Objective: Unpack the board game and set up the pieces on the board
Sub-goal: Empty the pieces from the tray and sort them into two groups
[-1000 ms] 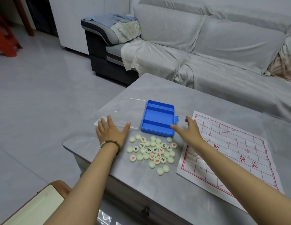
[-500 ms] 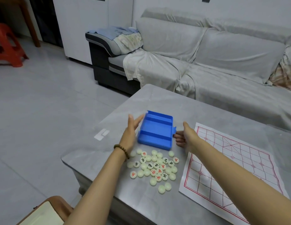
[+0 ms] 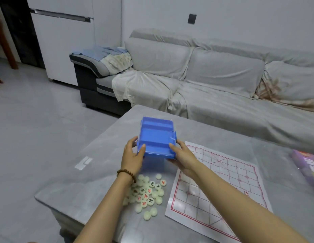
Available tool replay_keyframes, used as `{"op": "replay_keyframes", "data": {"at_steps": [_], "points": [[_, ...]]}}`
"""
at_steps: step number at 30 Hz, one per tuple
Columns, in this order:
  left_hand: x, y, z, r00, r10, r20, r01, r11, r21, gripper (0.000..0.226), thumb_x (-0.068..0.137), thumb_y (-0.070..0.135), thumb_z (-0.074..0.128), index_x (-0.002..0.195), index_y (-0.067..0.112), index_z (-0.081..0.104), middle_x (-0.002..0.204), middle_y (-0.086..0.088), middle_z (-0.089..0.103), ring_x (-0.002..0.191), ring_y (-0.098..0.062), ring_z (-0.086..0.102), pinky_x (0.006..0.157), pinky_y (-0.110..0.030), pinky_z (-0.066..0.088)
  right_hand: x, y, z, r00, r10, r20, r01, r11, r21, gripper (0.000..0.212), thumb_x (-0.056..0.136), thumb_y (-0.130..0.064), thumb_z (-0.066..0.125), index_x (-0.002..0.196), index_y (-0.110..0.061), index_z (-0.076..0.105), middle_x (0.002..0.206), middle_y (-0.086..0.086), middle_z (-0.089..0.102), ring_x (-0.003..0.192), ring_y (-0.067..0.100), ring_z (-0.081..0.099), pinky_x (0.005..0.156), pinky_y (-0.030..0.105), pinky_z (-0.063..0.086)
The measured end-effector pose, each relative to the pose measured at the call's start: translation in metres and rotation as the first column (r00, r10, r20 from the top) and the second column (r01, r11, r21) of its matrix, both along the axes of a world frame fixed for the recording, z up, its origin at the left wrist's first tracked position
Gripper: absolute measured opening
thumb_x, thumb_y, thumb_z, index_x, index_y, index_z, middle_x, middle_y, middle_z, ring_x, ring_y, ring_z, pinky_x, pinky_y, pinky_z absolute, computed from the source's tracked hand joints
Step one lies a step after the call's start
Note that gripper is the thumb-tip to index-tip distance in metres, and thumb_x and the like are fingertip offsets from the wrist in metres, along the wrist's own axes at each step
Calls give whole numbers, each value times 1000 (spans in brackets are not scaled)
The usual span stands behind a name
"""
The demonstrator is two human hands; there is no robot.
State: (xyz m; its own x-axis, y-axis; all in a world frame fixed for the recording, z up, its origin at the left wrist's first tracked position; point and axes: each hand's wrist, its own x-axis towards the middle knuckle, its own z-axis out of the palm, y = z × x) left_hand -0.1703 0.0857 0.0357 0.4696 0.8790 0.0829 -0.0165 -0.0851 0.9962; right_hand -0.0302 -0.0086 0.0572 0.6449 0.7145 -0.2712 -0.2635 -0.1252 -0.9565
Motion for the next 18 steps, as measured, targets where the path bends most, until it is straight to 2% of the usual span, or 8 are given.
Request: {"op": "replay_keyframes", "data": {"at_steps": [2,4,6,10,12,14,15,18], "points": [[15,-26,20,989,-75,125,91,989,-119,54,91,14,57,140,15,34,128,1,42,109,-18,53,76,-25,52,9,-41,20,997,-38,60,34,998,59,41,93,-18,57,129,-24,40,118,6,60,97,21,64,73,28,59],[31,-58,34,962,-213,172,243,954,-177,60,89,11,59,142,13,32,132,-3,42,114,-22,53,76,-28,54,19,-93,34,987,-108,121,99,992,76,43,92,-21,59,130,-26,40,112,3,63,99,21,65,74,28,59],[49,-98,38,905,-401,144,423,885,-195,61,88,11,60,142,15,32,134,-8,46,112,-26,57,69,-25,57,29,-153,38,966,-188,175,178,981,71,43,91,-24,60,131,-27,42,112,3,65,100,22,66,78,31,58],[85,-197,32,769,-639,-20,623,755,-203,58,88,18,61,139,22,34,125,-6,52,88,-16,64,60,-19,55,46,-276,24,897,-372,238,374,927,37,39,91,-24,60,128,-23,48,109,3,67,96,21,67,82,37,57],[103,-245,28,712,-702,-32,671,692,-267,60,87,17,63,139,20,34,118,-6,51,88,-16,62,58,-20,56,51,-329,14,849,-468,246,482,876,5,34,92,-24,58,125,-21,50,109,1,64,92,16,65,73,30,57],[121,-288,25,674,-738,-6,693,636,-340,62,86,12,64,140,16,35,121,-10,52,94,-21,60,60,-24,57,58,-374,0,799,-534,278,566,823,-45,28,95,-22,54,123,-17,54,109,4,64,87,12,62,64,23,54],[129,-308,22,672,-740,2,689,624,-369,63,85,10,64,141,16,35,125,-13,53,96,-22,59,61,-25,57,61,-393,-7,772,-558,304,604,793,-77,28,96,-22,52,122,-13,56,114,6,64,89,13,62,68,25,53],[153,-363,14,685,-727,53,667,596,-446,63,85,5,63,140,17,35,121,-14,57,94,-23,59,58,-25,56,71,-434,-20,676,-641,362,714,691,-110,40,97,-25,49,131,-4,49,131,8,54,115,24,54,97,35,44]]}}
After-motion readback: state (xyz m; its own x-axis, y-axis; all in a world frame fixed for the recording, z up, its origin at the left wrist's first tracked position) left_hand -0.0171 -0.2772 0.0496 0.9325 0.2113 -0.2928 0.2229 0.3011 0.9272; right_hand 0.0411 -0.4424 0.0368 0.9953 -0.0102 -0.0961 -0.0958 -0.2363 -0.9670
